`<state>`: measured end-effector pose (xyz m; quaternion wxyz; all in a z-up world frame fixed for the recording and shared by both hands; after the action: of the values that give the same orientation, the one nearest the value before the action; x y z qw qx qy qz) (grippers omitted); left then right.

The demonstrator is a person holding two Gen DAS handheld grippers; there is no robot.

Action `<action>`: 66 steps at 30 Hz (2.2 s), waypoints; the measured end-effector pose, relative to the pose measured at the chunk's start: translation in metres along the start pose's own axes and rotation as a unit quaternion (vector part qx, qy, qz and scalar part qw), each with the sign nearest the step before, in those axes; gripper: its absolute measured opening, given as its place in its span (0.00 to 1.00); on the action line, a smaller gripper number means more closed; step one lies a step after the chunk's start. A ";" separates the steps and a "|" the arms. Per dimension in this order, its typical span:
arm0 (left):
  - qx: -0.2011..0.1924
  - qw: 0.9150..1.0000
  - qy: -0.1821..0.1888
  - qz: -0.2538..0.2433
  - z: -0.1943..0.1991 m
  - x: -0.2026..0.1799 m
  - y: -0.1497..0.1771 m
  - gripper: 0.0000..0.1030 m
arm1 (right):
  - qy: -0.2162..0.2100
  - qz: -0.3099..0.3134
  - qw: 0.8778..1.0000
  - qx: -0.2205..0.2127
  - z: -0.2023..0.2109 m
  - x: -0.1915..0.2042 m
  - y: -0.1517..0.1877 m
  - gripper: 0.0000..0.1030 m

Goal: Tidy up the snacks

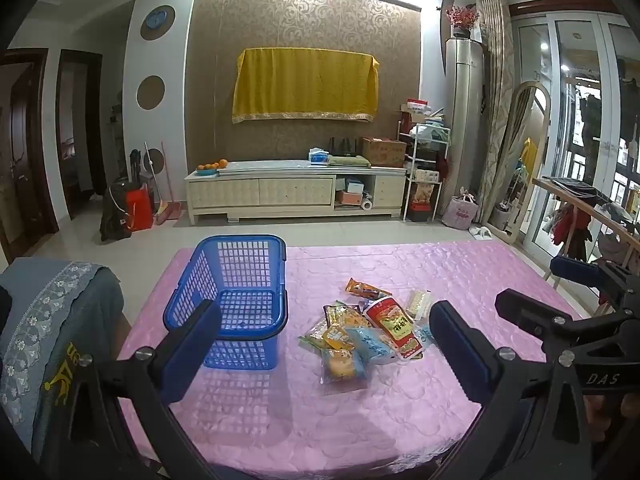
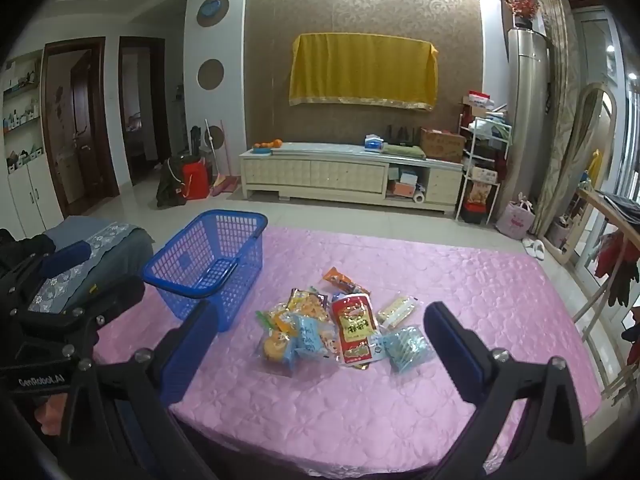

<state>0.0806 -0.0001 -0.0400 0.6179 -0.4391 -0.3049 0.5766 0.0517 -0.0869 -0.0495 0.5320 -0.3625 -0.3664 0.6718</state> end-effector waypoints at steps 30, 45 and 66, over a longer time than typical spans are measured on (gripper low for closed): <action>-0.001 1.000 0.015 0.015 0.001 -0.003 0.001 1.00 | -0.005 0.000 1.000 0.008 0.003 -0.003 0.001 1.00; 0.003 1.000 0.020 0.014 -0.004 -0.005 -0.001 1.00 | -0.001 0.005 1.000 0.009 -0.002 -0.007 0.001 1.00; 0.113 0.991 0.069 -0.028 -0.106 -0.041 -0.020 1.00 | 0.001 0.018 0.998 0.065 -0.085 -0.067 -0.007 1.00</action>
<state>0.1775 -0.0593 -0.0624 0.6989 -0.3967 -0.2068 0.5581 0.1411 -0.1425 -0.0764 0.5425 -0.3349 -0.3148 0.7032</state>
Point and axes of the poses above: each gripper's, at about its wrist camera, not at the fingertips, and z roughly against the way its jaws point, x to its left, y to its underside, the point moved 9 cm from there along -z, roughly the way its jaws point, and after that the axes turned 11 degrees about y, right-handed, at the moved point
